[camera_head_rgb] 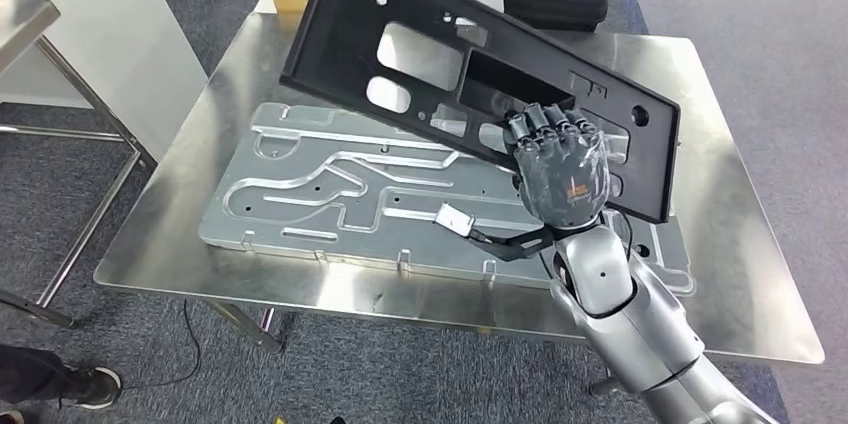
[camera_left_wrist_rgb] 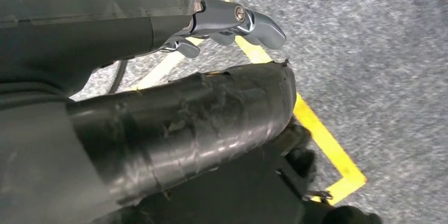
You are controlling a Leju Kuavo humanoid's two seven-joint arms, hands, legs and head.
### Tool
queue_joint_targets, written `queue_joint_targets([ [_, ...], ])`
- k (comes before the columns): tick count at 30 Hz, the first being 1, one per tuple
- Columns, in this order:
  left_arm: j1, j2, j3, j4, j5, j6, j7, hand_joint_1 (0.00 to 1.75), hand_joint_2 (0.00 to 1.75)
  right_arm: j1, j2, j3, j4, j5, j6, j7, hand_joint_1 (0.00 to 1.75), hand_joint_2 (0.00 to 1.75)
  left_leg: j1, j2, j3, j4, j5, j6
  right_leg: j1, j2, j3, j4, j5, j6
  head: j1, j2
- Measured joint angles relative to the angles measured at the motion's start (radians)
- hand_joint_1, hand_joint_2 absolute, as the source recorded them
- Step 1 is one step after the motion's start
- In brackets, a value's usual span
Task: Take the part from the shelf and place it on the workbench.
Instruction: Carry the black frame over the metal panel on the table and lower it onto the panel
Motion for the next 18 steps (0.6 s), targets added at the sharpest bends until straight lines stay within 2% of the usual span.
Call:
queue_joint_targets([
  [2,0.0,-0.001,-0.002,0.0,-0.002,-0.002,0.0,0.0,0.0,-0.012,-0.003,0.021,0.013,0.0,0.01,0.002,1.72,1.75,0.005,0.001,0.009,-0.015,0.005,0.007,0.0,-0.001,-0.001,0.007,-0.011,0.01,0.001,0.0],
  [3,-0.003,-0.002,-0.004,0.0,-0.002,-0.004,0.0,0.0,0.0,-0.02,-0.003,0.031,0.023,0.0,0.017,0.002,1.72,1.75,0.008,0.002,0.013,-0.021,0.008,0.01,0.0,-0.001,-0.014,0.036,-0.029,0.015,0.001,0.0],
  [6,-0.012,-0.003,-0.011,0.0,-0.005,-0.015,0.001,0.0,0.0,-0.043,0.01,0.077,0.092,0.0,0.036,0.007,1.71,1.75,0.01,0.002,0.015,-0.024,0.009,0.013,-0.007,-0.001,-0.099,0.207,-0.098,0.025,0.001,0.0],
  [7,-0.015,-0.004,-0.014,0.0,-0.006,-0.018,0.002,0.0,0.0,-0.048,0.019,0.099,0.129,0.0,0.039,0.013,1.71,1.75,0.01,0.002,0.015,-0.023,0.008,0.014,-0.01,-0.001,-0.119,0.24,-0.098,0.027,0.001,0.0],
  [8,-0.017,-0.004,-0.016,0.0,-0.007,-0.02,0.003,0.0,0.0,-0.052,0.029,0.124,0.17,0.0,0.04,0.019,1.71,1.75,0.011,0.001,0.015,-0.022,0.007,0.013,-0.013,-0.001,-0.122,0.238,-0.081,0.029,0.001,0.0],
  [9,-0.019,-0.005,-0.017,0.0,-0.008,-0.021,0.004,0.0,0.0,-0.053,0.036,0.147,0.206,0.0,0.039,0.023,1.7,1.75,0.011,-0.001,0.016,-0.018,0.005,0.012,-0.016,-0.001,-0.107,0.199,-0.049,0.029,0.001,0.0],
  [10,-0.02,-0.006,-0.019,0.0,-0.01,-0.021,0.006,0.0,0.0,-0.053,0.043,0.165,0.237,0.0,0.038,0.025,1.7,1.75,0.012,-0.003,0.015,-0.014,0.002,0.009,-0.018,-0.002,-0.08,0.136,-0.017,0.029,0.001,0.0],
  [12,-0.022,-0.007,-0.021,0.0,-0.012,-0.021,0.011,0.0,0.0,-0.058,0.06,0.193,0.29,0.0,0.038,0.025,1.7,1.75,0.009,-0.005,0.01,-0.006,-0.003,-0.001,-0.017,-0.001,-0.034,0.034,0.016,0.025,0.001,0.0],
  [13,-0.022,-0.007,-0.023,0.0,-0.014,-0.021,0.014,0.0,0.0,-0.061,0.07,0.203,0.317,0.0,0.039,0.025,1.7,1.75,0.008,-0.005,0.007,-0.004,-0.004,-0.006,-0.015,0.0,-0.025,0.013,0.016,0.022,0.0,0.0],
  [16,-0.024,-0.007,-0.029,0.0,-0.014,-0.021,0.019,0.0,0.0,-0.059,0.09,0.227,0.401,0.0,0.048,0.022,1.71,1.75,0.008,-0.003,0.005,-0.001,-0.006,-0.02,-0.013,0.001,-0.023,0.005,0.016,0.007,0.0,0.0],
  [18,-0.024,-0.007,-0.033,0.0,-0.013,-0.021,0.02,0.0,0.0,-0.054,0.102,0.235,0.448,0.0,0.062,0.02,1.7,1.75,0.011,-0.002,-0.016,0.045,-0.038,-0.028,-0.015,0.0,-0.02,0.0,0.019,-0.006,0.0,0.0],
])
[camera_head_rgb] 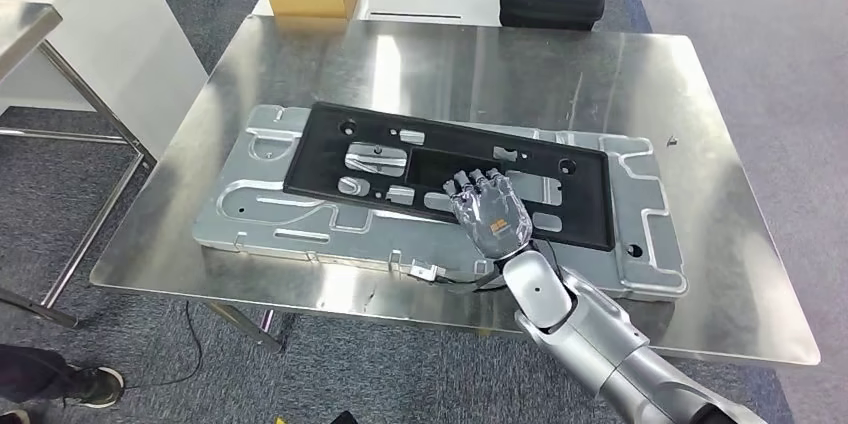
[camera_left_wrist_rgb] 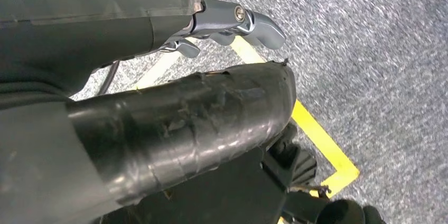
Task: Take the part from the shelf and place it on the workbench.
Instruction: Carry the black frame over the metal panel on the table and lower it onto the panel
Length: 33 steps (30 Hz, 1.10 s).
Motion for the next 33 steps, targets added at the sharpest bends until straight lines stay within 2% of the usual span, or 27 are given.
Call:
queue_joint_targets([
  [3,0.0,0.0,-0.003,0.0,0.003,-0.003,0.0,0.0,0.0,0.006,0.028,0.006,0.072,0.0,0.043,-0.005,1.71,1.75,0.002,0.001,-0.087,0.184,-0.083,-0.007,0.003,-0.001,0.001,-0.001,-0.001,-0.011,0.0,0.0],
  [4,0.0,0.0,-0.004,0.0,0.005,-0.004,0.0,0.0,0.0,0.01,0.037,0.007,0.097,0.0,0.058,-0.007,1.71,1.75,0.002,0.001,-0.109,0.225,-0.091,-0.008,0.005,-0.001,0.002,-0.001,-0.001,-0.012,0.0,0.0],
  [5,0.0,0.0,-0.004,0.0,0.007,-0.005,0.0,0.0,0.0,0.015,0.045,0.008,0.121,0.0,0.07,-0.01,1.71,1.75,0.002,0.001,-0.113,0.228,-0.078,-0.007,0.006,0.0,0.002,-0.001,-0.002,-0.012,0.0,0.0],
  [6,0.0,0.0,-0.005,0.0,0.008,-0.006,0.0,0.0,0.0,0.019,0.053,0.009,0.142,0.0,0.077,-0.01,1.68,1.75,0.002,0.001,-0.098,0.192,-0.049,-0.005,0.006,0.0,0.003,0.0,-0.002,-0.012,0.0,0.0],
  [8,-0.001,0.0,-0.006,0.0,0.01,-0.006,0.0,0.0,0.0,0.023,0.067,0.009,0.173,0.0,0.085,-0.008,1.44,1.75,0.001,0.001,-0.034,0.059,0.015,0.002,0.008,0.003,0.003,0.003,-0.004,-0.009,0.0,0.0],
  [10,-0.002,0.0,-0.008,0.0,0.01,-0.006,0.001,0.0,0.0,0.023,0.08,0.009,0.193,0.0,0.089,-0.003,1.24,1.75,-0.002,0.0,0.008,-0.028,0.037,0.007,0.01,0.007,0.002,0.005,-0.006,-0.003,0.0,0.0],
  [13,-0.001,0.0,-0.009,0.0,0.01,-0.009,0.006,0.0,0.0,0.023,0.097,0.003,0.218,0.0,0.091,-0.001,0.31,1.75,-0.002,0.001,0.02,-0.048,0.036,0.017,0.011,0.009,0.005,0.003,-0.007,0.012,0.0,0.0],
  [14,-0.001,0.0,-0.009,0.0,0.01,-0.011,0.007,0.0,0.0,0.023,0.103,0.001,0.224,0.0,0.09,-0.004,0.0,1.31,0.0,0.002,0.024,-0.053,0.039,0.023,0.01,0.008,0.003,0.012,-0.015,0.016,0.001,0.0],
  [15,-0.002,0.0,-0.01,0.0,0.01,-0.012,0.008,0.0,0.0,0.023,0.108,-0.001,0.231,0.0,0.088,-0.007,0.0,0.87,0.003,0.004,0.027,-0.058,0.041,0.03,0.01,0.008,-0.008,0.037,-0.033,0.02,0.001,0.0],
  [17,-0.003,-0.001,-0.01,0.0,0.009,-0.014,0.01,0.0,0.0,0.026,0.116,-0.004,0.245,0.0,0.086,-0.009,0.0,0.0,0.004,0.007,0.03,-0.062,0.043,0.038,0.008,0.006,-0.057,0.144,-0.091,0.026,0.001,0.0],
  [18,-0.003,-0.001,-0.011,0.0,0.009,-0.014,0.011,0.0,0.0,0.026,0.12,-0.004,0.253,0.0,0.086,-0.009,0.0,0.0,0.003,0.008,0.03,-0.062,0.042,0.04,0.007,0.006,-0.088,0.209,-0.118,0.028,0.001,0.0],
  [19,-0.003,-0.001,-0.011,0.0,0.008,-0.014,0.012,0.0,0.0,0.027,0.124,-0.005,0.26,0.0,0.087,-0.007,0.0,0.0,0.003,0.008,0.03,-0.061,0.042,0.04,0.005,0.006,-0.11,0.255,-0.13,0.031,0.001,0.0],
  [20,-0.003,-0.001,-0.011,0.0,0.008,-0.013,0.013,0.0,0.0,0.025,0.129,-0.007,0.267,0.0,0.088,-0.006,0.0,0.0,0.003,0.009,0.032,-0.061,0.041,0.039,0.003,0.005,-0.116,0.269,-0.124,0.032,0.001,0.0],
  [21,-0.002,-0.001,-0.011,0.0,0.008,-0.013,0.013,0.0,0.0,0.023,0.133,-0.009,0.273,0.0,0.088,-0.005,0.0,0.0,0.003,0.009,0.034,-0.06,0.04,0.038,0.001,0.005,-0.101,0.24,-0.099,0.033,0.001,0.0],
  [23,-0.002,-0.001,-0.012,0.0,0.01,-0.012,0.013,0.0,0.0,0.018,0.139,-0.013,0.281,0.0,0.085,-0.005,0.0,0.0,0.003,0.009,0.04,-0.057,0.036,0.032,-0.001,0.004,-0.032,0.11,-0.04,0.03,0.001,0.0],
  [24,-0.002,-0.001,-0.012,0.0,0.011,-0.01,0.013,0.0,0.0,0.015,0.141,-0.014,0.282,0.0,0.084,-0.007,0.0,0.0,0.001,0.009,0.041,-0.055,0.034,0.028,-0.001,0.004,-0.003,0.051,-0.021,0.028,0.001,0.0],
  [25,-0.002,-0.001,-0.012,0.0,0.013,-0.009,0.013,0.0,0.0,0.013,0.141,-0.015,0.282,0.0,0.086,-0.011,0.0,0.0,0.0,0.008,0.042,-0.054,0.032,0.022,0.001,0.004,0.015,0.016,-0.014,0.025,0.001,0.0],
  [28,-0.001,-0.001,-0.012,0.0,0.018,-0.006,0.013,0.0,0.0,0.008,0.142,-0.02,0.278,0.0,0.103,-0.031,0.0,0.0,0.0,0.008,0.045,-0.058,0.032,0.004,0.005,0.004,0.024,-0.003,-0.011,0.011,0.0,0.0],
  [30,0.0,0.0,-0.012,0.0,0.021,-0.004,0.014,0.0,0.0,0.004,0.142,-0.022,0.272,0.0,0.116,-0.041,0.0,0.0,0.002,0.008,0.037,-0.033,0.009,-0.006,0.003,0.002,0.03,-0.011,-0.005,-0.002,0.0,0.0],
  [31,0.001,0.0,-0.012,0.0,0.022,-0.004,0.015,0.0,0.0,0.003,0.141,-0.023,0.268,0.0,0.122,-0.045,0.0,0.0,0.003,0.008,0.019,0.009,-0.018,-0.009,0.001,0.001,0.032,-0.015,-0.003,-0.007,0.0,0.0],
  [33,0.007,0.0,-0.011,0.0,0.029,-0.003,0.019,0.0,0.0,0.008,0.132,-0.026,0.251,0.0,0.138,-0.054,0.0,0.0,0.004,0.008,-0.035,0.137,-0.084,-0.013,0.002,-0.001,0.032,-0.016,-0.002,-0.012,0.0,0.0],
])
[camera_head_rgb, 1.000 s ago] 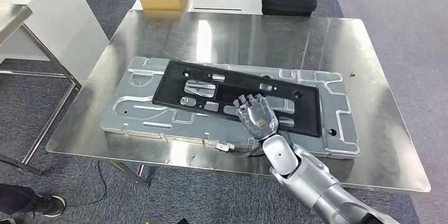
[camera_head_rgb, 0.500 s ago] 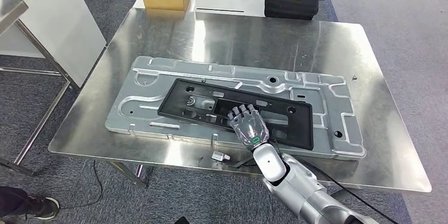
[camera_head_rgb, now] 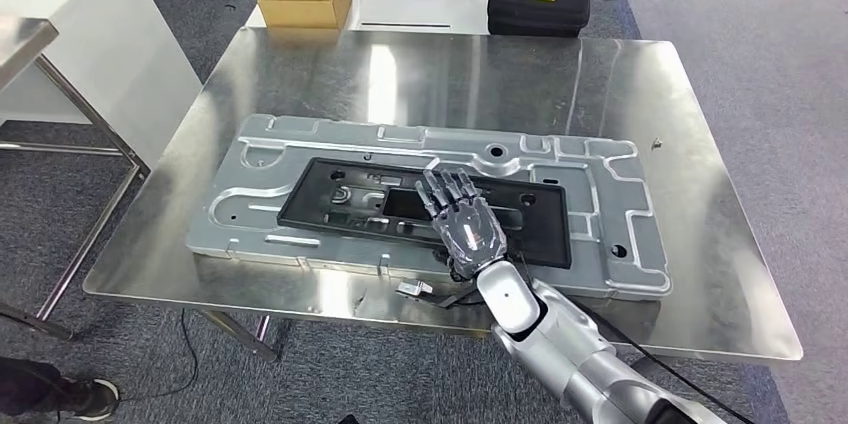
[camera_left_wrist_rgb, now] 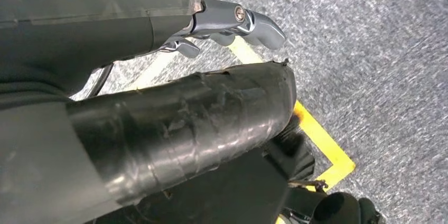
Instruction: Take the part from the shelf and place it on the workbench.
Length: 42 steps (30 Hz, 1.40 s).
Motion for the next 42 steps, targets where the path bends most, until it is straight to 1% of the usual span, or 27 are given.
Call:
queue_joint_targets([
  [1,0.004,0.0,0.0,0.0,0.004,0.0,0.002,0.0,0.0,0.005,-0.009,-0.002,-0.015,0.0,0.013,-0.006,0.0,0.0,0.0,0.0,-0.023,0.053,-0.018,-0.001,0.001,0.0,0.0,0.0,0.0,-0.001,0.0,0.0],
  [2,0.008,0.0,0.001,0.0,0.008,0.0,0.004,0.0,0.0,0.011,-0.021,-0.005,-0.035,-0.001,0.03,-0.013,0.0,0.0,0.0,0.0,-0.033,0.076,-0.018,-0.001,0.002,0.0,0.0,0.001,-0.001,-0.001,0.0,0.0],
  [3,0.011,0.001,0.001,0.0,0.01,0.0,0.006,0.0,0.0,0.017,-0.035,-0.007,-0.056,-0.001,0.046,-0.02,0.0,0.0,0.0,0.0,-0.025,0.062,0.001,0.0,0.002,0.001,0.001,0.001,-0.001,-0.001,0.0,0.0],
  [5,0.014,0.002,0.002,0.0,0.013,0.0,0.008,0.0,0.0,0.026,-0.058,-0.01,-0.093,-0.002,0.07,-0.031,0.0,0.0,0.0,0.0,0.034,-0.06,0.068,0.006,0.002,0.002,0.003,0.002,-0.003,0.001,0.0,0.0],
  [7,0.014,0.003,0.002,0.0,0.015,0.0,0.01,0.0,0.0,0.031,-0.072,-0.012,-0.116,-0.003,0.084,-0.035,0.0,0.0,-0.002,0.0,0.086,-0.171,0.103,0.013,0.005,0.004,0.001,0.004,-0.004,0.008,0.0,0.0],
  [8,0.014,0.003,0.002,0.0,0.018,0.0,0.01,0.0,0.0,0.033,-0.08,-0.012,-0.127,-0.003,0.096,-0.039,0.0,0.0,-0.004,-0.001,0.095,-0.192,0.104,0.016,0.006,0.005,-0.002,0.004,-0.003,0.013,0.0,0.0],
  [10,0.016,0.004,0.004,0.0,0.028,0.004,0.011,0.0,0.0,0.039,-0.103,-0.012,-0.159,-0.008,0.139,-0.055,0.0,0.0,-0.006,-0.002,0.095,-0.198,0.105,0.025,0.007,0.006,-0.003,0.001,0.001,0.024,0.0,0.0],
  [12,0.021,0.005,0.007,0.0,0.043,0.01,0.007,0.0,0.0,0.045,-0.146,-0.01,-0.215,-0.024,0.213,-0.075,0.0,0.0,-0.003,-0.001,0.098,-0.208,0.113,0.04,0.005,0.005,-0.011,0.02,-0.015,0.034,0.001,0.0],
  [13,0.022,0.006,0.01,0.0,0.052,0.013,0.004,0.0,0.0,0.047,-0.173,-0.008,-0.25,-0.04,0.255,-0.084,0.0,0.0,-0.001,-0.001,0.099,-0.213,0.116,0.047,0.003,0.005,-0.027,0.054,-0.037,0.039,0.001,0.0],
  [15,0.028,0.007,0.02,0.0,0.069,0.02,-0.006,0.0,0.0,0.054,-0.236,-0.005,-0.323,-0.09,0.332,-0.097,0.0,0.0,-0.002,-0.001,0.096,-0.214,0.118,0.056,0.0,0.004,-0.085,0.174,-0.099,0.046,0.002,0.0],
  [16,0.032,0.008,0.026,0.0,0.077,0.023,-0.011,0.0,0.0,0.06,-0.271,-0.005,-0.362,-0.121,0.364,-0.102,0.0,0.0,-0.003,-0.002,0.094,-0.214,0.118,0.058,0.0,0.005,-0.114,0.234,-0.121,0.049,0.002,0.0],
  [17,0.038,0.01,0.032,0.0,0.085,0.024,-0.016,0.0,0.0,0.067,-0.304,-0.004,-0.399,-0.152,0.388,-0.105,0.0,0.0,-0.004,-0.003,0.094,-0.213,0.118,0.059,-0.001,0.004,-0.132,0.268,-0.125,0.052,0.002,0.0],
  [18,0.043,0.011,0.037,0.0,0.091,0.025,-0.021,0.0,0.0,0.075,-0.337,-0.005,-0.437,-0.183,0.405,-0.107,0.0,0.0,-0.004,-0.004,0.094,-0.211,0.116,0.059,-0.001,0.004,-0.133,0.265,-0.11,0.053,0.002,0.0],
  [19,0.048,0.013,0.042,0.0,0.096,0.025,-0.025,0.0,0.0,0.083,-0.368,-0.006,-0.473,-0.211,0.413,-0.108,0.0,0.0,-0.004,-0.005,0.094,-0.209,0.114,0.058,-0.001,0.004,-0.115,0.225,-0.079,0.053,0.002,0.0],
  [20,0.05,0.013,0.046,0.0,0.101,0.025,-0.029,0.0,0.0,0.093,-0.401,-0.011,-0.513,-0.24,0.415,-0.106,0.0,0.0,-0.004,-0.005,0.094,-0.205,0.111,0.056,-0.002,0.003,-0.084,0.158,-0.043,0.052,0.002,0.0],
  [22,0.054,0.014,0.057,0.0,0.11,0.028,-0.037,0.0,0.0,0.128,-0.47,-0.029,-0.603,-0.289,0.392,-0.096,0.0,0.0,-0.008,-0.007,0.092,-0.196,0.103,0.05,0.002,0.001,-0.031,0.044,-0.004,0.047,0.001,0.0],
  [24,0.058,0.015,0.066,0.0,0.117,0.038,-0.044,0.0,0.0,0.205,-0.535,-0.07,-0.702,-0.293,0.297,-0.075,0.0,0.0,-0.011,-0.012,0.089,-0.191,0.1,0.042,0.007,-0.002,-0.015,0.011,-0.007,0.041,0.001,0.0],
  [26,0.064,0.016,0.075,0.0,0.118,0.052,-0.048,0.0,0.0,0.329,-0.573,-0.145,-0.801,-0.235,0.12,-0.066,0.0,0.0,-0.009,-0.015,0.089,-0.189,0.093,0.034,0.006,-0.007,-0.01,0.006,-0.007,0.03,0.0,0.0],
  [28,0.068,0.016,0.081,0.0,0.114,0.064,-0.049,0.0,0.0,0.465,-0.562,-0.24,-0.891,-0.166,-0.061,-0.081,0.0,0.0,-0.007,-0.013,0.073,-0.144,0.056,0.025,0.003,-0.01,-0.004,-0.001,-0.007,0.017,-0.001,0.0],
  [31,0.067,0.016,0.083,0.0,0.108,0.08,-0.045,0.0,0.0,0.64,-0.495,-0.358,-0.999,-0.134,-0.219,-0.114,0.0,0.0,-0.006,-0.008,-0.009,0.039,-0.035,0.016,0.005,-0.011,-0.001,-0.001,-0.011,0.003,-0.002,0.0],
  [32,0.067,0.016,0.084,0.0,0.108,0.084,-0.044,0.0,0.0,0.683,-0.473,-0.387,-1.024,-0.136,-0.239,-0.121,0.0,0.0,-0.006,-0.008,-0.029,0.082,-0.045,0.015,0.006,-0.012,0.0,0.0,-0.012,0.002,-0.002,0.0],
  [33,0.068,0.016,0.084,0.0,0.108,0.087,-0.042,0.0,0.0,0.716,-0.456,-0.411,-1.046,-0.141,-0.249,-0.128,0.0,0.0,-0.006,-0.008,-0.034,0.09,-0.038,0.015,0.007,-0.011,0.0,0.001,-0.013,0.001,-0.002,0.0],
  [34,0.069,0.016,0.085,0.0,0.107,0.09,-0.041,0.0,0.0,0.743,-0.442,-0.431,-1.065,-0.155,-0.252,-0.14,0.0,0.0,-0.006,-0.008,-0.018,0.059,-0.012,0.018,0.007,-0.009,0.002,0.001,-0.014,0.001,-0.002,0.0],
  [36,0.068,0.017,0.086,0.0,0.106,0.098,-0.04,0.0,0.0,0.786,-0.413,-0.465,-1.101,-0.233,-0.254,-0.202,0.0,0.0,-0.009,-0.008,0.05,-0.077,0.053,0.028,0.009,-0.005,0.006,0.002,-0.016,0.003,-0.002,0.0],
  [38,0.064,0.017,0.086,0.0,0.105,0.107,-0.041,0.0,0.0,0.829,-0.369,-0.508,-1.143,-0.377,-0.255,-0.325,0.0,0.0,-0.013,-0.008,0.1,-0.177,0.081,0.037,0.011,-0.003,0.007,0.004,-0.018,0.01,-0.002,0.0],
  [40,0.063,0.017,0.087,0.0,0.105,0.114,-0.042,0.0,0.0,0.869,-0.311,-0.561,-1.186,-0.531,-0.256,-0.464,0.0,0.0,-0.017,-0.008,0.109,-0.197,0.083,0.041,0.01,-0.004,0.007,0.003,-0.016,0.02,-0.001,0.0],
  [42,0.064,0.016,0.089,0.0,0.105,0.119,-0.042,0.0,0.0,0.898,-0.249,-0.607,-1.224,-0.652,-0.256,-0.568,0.0,0.0,-0.013,-0.006,0.113,-0.208,0.091,0.05,0.008,-0.003,0.005,0.011,-0.024,0.029,-0.001,0.0],
])
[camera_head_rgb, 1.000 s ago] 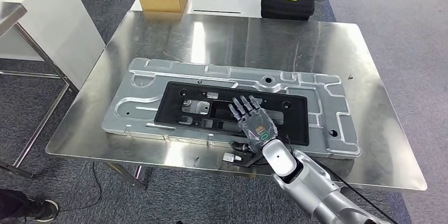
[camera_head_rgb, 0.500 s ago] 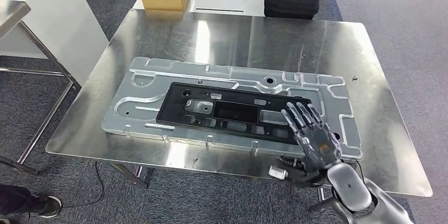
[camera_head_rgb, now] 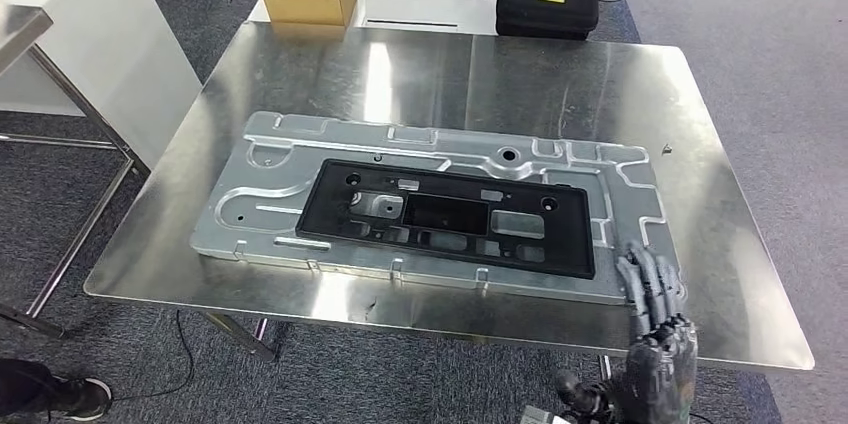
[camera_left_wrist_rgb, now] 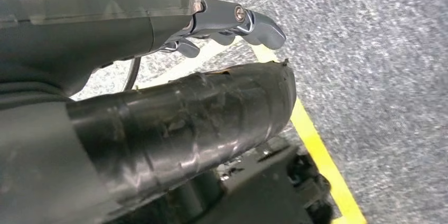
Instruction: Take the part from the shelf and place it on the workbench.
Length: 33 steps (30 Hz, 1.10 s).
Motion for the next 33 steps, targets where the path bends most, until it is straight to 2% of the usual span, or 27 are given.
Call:
queue_joint_targets([
  [1,0.0,0.0,0.001,0.0,0.0,0.002,0.0,0.0,0.0,0.011,0.027,-0.019,-0.016,-0.044,-0.001,-0.034,0.0,0.0,0.002,0.002,0.002,-0.006,0.005,0.005,0.0,0.001,-0.009,0.022,-0.017,0.004,0.0,0.0],
  [2,0.0,-0.001,0.002,0.0,0.0,0.005,0.001,0.0,0.0,0.02,0.051,-0.035,-0.027,-0.079,-0.001,-0.056,0.0,0.0,0.004,0.003,0.004,-0.011,0.009,0.009,-0.001,0.001,-0.029,0.066,-0.046,0.008,0.001,0.0],
  [4,-0.001,-0.002,0.006,0.0,0.0,0.01,0.003,0.0,0.0,0.035,0.091,-0.057,-0.036,-0.13,-0.002,-0.082,0.0,0.0,0.003,0.006,0.002,-0.011,0.01,0.012,-0.004,0.002,-0.084,0.192,-0.112,0.014,0.001,0.0],
  [5,-0.001,-0.002,0.008,0.0,0.0,0.013,0.005,0.0,0.0,0.041,0.108,-0.065,-0.037,-0.15,-0.002,-0.09,0.0,0.0,0.002,0.006,0.001,-0.009,0.01,0.012,-0.005,0.002,-0.106,0.243,-0.13,0.017,0.001,0.0],
  [6,0.0,-0.002,0.01,0.0,0.0,0.015,0.006,0.0,0.0,0.048,0.122,-0.07,-0.037,-0.167,-0.002,-0.098,0.0,0.0,0.002,0.007,0.0,-0.008,0.01,0.012,-0.007,0.002,-0.111,0.26,-0.128,0.019,0.001,0.0],
  [7,0.0,-0.003,0.012,0.0,0.001,0.017,0.008,0.0,0.0,0.052,0.136,-0.075,-0.037,-0.186,-0.001,-0.106,0.0,0.0,0.002,0.007,0.0,-0.005,0.01,0.011,-0.009,0.001,-0.098,0.238,-0.109,0.019,0.001,0.0],
  [9,-0.001,-0.005,0.015,0.0,0.003,0.019,0.011,0.0,0.0,0.057,0.157,-0.081,-0.036,-0.234,0.003,-0.113,0.0,0.0,0.002,0.006,-0.001,0.0,0.007,0.008,-0.011,0.001,-0.03,0.111,-0.048,0.017,0.001,0.0],
  [10,-0.001,-0.006,0.015,0.0,0.004,0.021,0.012,0.0,0.0,0.058,0.166,-0.082,-0.036,-0.263,0.006,-0.111,0.0,0.0,0.001,0.006,-0.003,0.005,0.006,0.005,-0.01,0.002,-0.001,0.052,-0.027,0.014,0.001,0.0],
  [11,-0.002,-0.007,0.016,0.0,0.005,0.022,0.013,0.0,0.0,0.061,0.173,-0.083,-0.034,-0.295,0.012,-0.105,0.0,0.0,-0.001,0.005,-0.005,0.009,0.005,0.0,-0.008,0.002,0.017,0.014,-0.017,0.011,0.001,0.0],
  [13,-0.002,-0.009,0.018,0.0,0.007,0.025,0.015,0.0,0.0,0.067,0.181,-0.083,-0.029,-0.353,0.028,-0.092,0.0,0.0,-0.004,0.005,-0.009,0.01,0.006,-0.01,-0.004,0.003,0.02,-0.001,-0.014,0.002,0.001,0.0],
  [15,-0.001,-0.009,0.021,0.0,0.008,0.027,0.016,0.0,0.0,0.071,0.185,-0.083,-0.023,-0.401,0.046,-0.084,0.0,0.87,-0.003,0.004,-0.013,0.015,0.001,-0.02,-0.007,0.002,0.018,-0.007,-0.007,-0.01,0.001,0.0],
  [16,-0.001,-0.009,0.022,0.0,0.009,0.028,0.017,0.0,0.0,0.072,0.187,-0.083,-0.02,-0.421,0.054,-0.082,0.0,1.31,-0.002,0.003,-0.021,0.037,-0.019,-0.025,-0.009,0.001,0.016,-0.01,-0.003,-0.017,0.0,0.0],
  [17,-0.001,-0.009,0.023,0.0,0.01,0.028,0.018,0.0,0.0,0.073,0.19,-0.083,-0.018,-0.434,0.059,-0.08,0.0,1.75,-0.001,0.003,-0.038,0.078,-0.051,-0.029,-0.011,-0.001,0.014,-0.013,0.001,-0.023,-0.001,0.0],
  [19,0.0,-0.009,0.026,0.0,0.01,0.029,0.021,0.0,0.0,0.077,0.195,-0.083,-0.011,-0.443,0.067,-0.078,0.0,1.75,0.002,0.003,-0.086,0.205,-0.13,-0.034,-0.008,-0.004,0.005,-0.011,0.007,-0.029,-0.003,0.0],
  [20,0.001,-0.009,0.027,0.0,0.01,0.029,0.021,0.0,0.0,0.08,0.196,-0.084,-0.006,-0.437,0.07,-0.076,0.0,1.75,0.003,0.003,-0.105,0.26,-0.155,-0.035,-0.007,-0.005,-0.001,-0.009,0.009,-0.03,-0.003,0.0],
  [21,0.002,-0.009,0.029,0.0,0.01,0.029,0.022,0.0,0.0,0.082,0.197,-0.084,-0.001,-0.427,0.071,-0.075,0.0,1.75,0.003,0.003,-0.11,0.288,-0.162,-0.035,-0.006,-0.005,-0.006,-0.007,0.011,-0.03,-0.003,0.0],
  [22,0.003,-0.009,0.031,0.0,0.01,0.029,0.022,0.0,0.0,0.085,0.197,-0.084,0.003,-0.416,0.071,-0.074,0.0,1.75,0.003,0.003,-0.096,0.276,-0.149,-0.034,-0.005,-0.005,-0.01,-0.005,0.013,-0.03,-0.003,0.0],
  [23,0.004,-0.009,0.032,0.0,0.01,0.029,0.022,0.0,0.0,0.087,0.198,-0.083,0.007,-0.408,0.07,-0.074,0.0,1.75,0.003,0.003,-0.064,0.228,-0.122,-0.032,-0.005,-0.005,-0.012,-0.003,0.015,-0.028,-0.003,0.0],
  [25,0.003,-0.009,0.034,0.0,0.01,0.029,0.021,0.0,0.0,0.089,0.2,-0.083,0.012,-0.398,0.066,-0.074,0.0,1.75,0.001,0.003,0.018,0.085,-0.069,-0.024,-0.003,-0.005,-0.015,0.002,0.018,-0.024,-0.003,0.0],
  [26,0.002,-0.009,0.035,0.0,0.01,0.029,0.021,0.0,0.0,0.089,0.202,-0.084,0.013,-0.395,0.063,-0.075,0.0,1.75,0.0,0.003,0.043,0.036,-0.055,-0.021,-0.002,-0.005,-0.017,0.004,0.02,-0.02,-0.003,0.0],
  [27,0.001,-0.009,0.037,0.0,0.01,0.029,0.021,0.0,0.0,0.089,0.205,-0.084,0.014,-0.391,0.058,-0.075,0.0,1.75,-0.003,0.003,0.054,0.008,-0.05,-0.018,-0.001,-0.005,-0.019,0.005,0.023,-0.015,-0.003,0.0],
  [30,0.002,-0.01,0.039,0.0,0.009,0.029,0.02,0.0,0.0,0.09,0.21,-0.084,0.015,-0.376,0.044,-0.076,0.0,1.75,-0.003,0.004,0.05,-0.003,-0.038,-0.006,-0.002,-0.003,-0.022,0.006,0.029,0.004,-0.003,0.0],
  [31,0.002,-0.01,0.039,0.0,0.009,0.029,0.02,0.0,0.0,0.091,0.211,-0.083,0.015,-0.371,0.04,-0.076,0.0,1.75,-0.001,0.006,0.047,-0.007,-0.03,0.001,-0.003,-0.001,-0.028,0.02,0.014,0.008,-0.002,0.0],
  [32,0.001,-0.011,0.039,0.0,0.009,0.029,0.02,0.0,0.0,0.092,0.212,-0.083,0.015,-0.368,0.037,-0.076,0.0,1.75,0.001,0.008,0.043,-0.011,-0.021,0.009,-0.004,0.0,-0.041,0.052,-0.017,0.012,-0.002,0.0],
  [33,0.0,-0.011,0.039,0.0,0.009,0.029,0.021,0.0,0.0,0.092,0.212,-0.083,0.016,-0.367,0.035,-0.076,0.0,1.75,0.001,0.011,0.036,-0.011,-0.014,0.015,-0.006,0.002,-0.061,0.105,-0.06,0.014,-0.002,0.0],
])
